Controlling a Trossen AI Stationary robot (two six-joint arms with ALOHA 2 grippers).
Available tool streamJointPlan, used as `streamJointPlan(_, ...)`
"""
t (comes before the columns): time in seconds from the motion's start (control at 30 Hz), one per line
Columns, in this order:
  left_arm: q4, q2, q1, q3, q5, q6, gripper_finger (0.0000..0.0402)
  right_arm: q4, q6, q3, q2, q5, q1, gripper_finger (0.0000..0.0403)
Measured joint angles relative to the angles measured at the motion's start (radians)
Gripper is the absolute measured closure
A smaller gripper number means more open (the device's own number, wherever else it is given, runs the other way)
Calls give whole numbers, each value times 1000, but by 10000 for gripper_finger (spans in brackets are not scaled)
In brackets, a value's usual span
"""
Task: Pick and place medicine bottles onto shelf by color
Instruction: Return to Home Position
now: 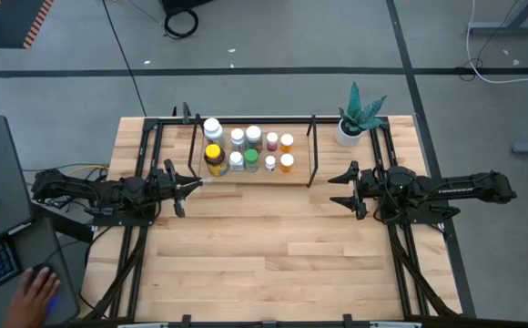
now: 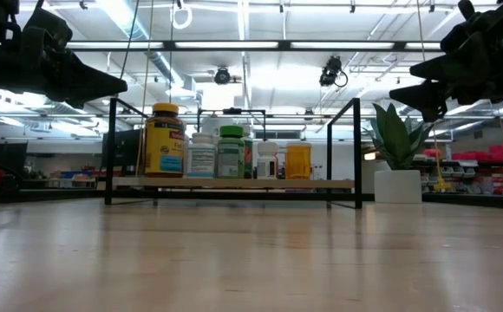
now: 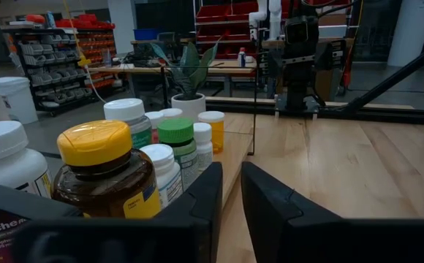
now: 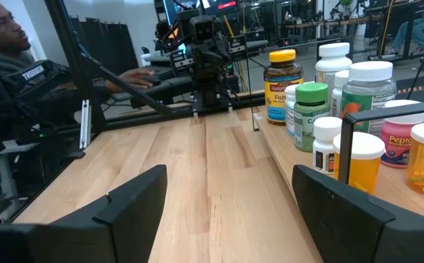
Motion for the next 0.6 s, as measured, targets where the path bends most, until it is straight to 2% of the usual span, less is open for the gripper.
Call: streamJointPlan(0.6,0,0,0,0,0,0,342,0,0,0,0,0,0,100)
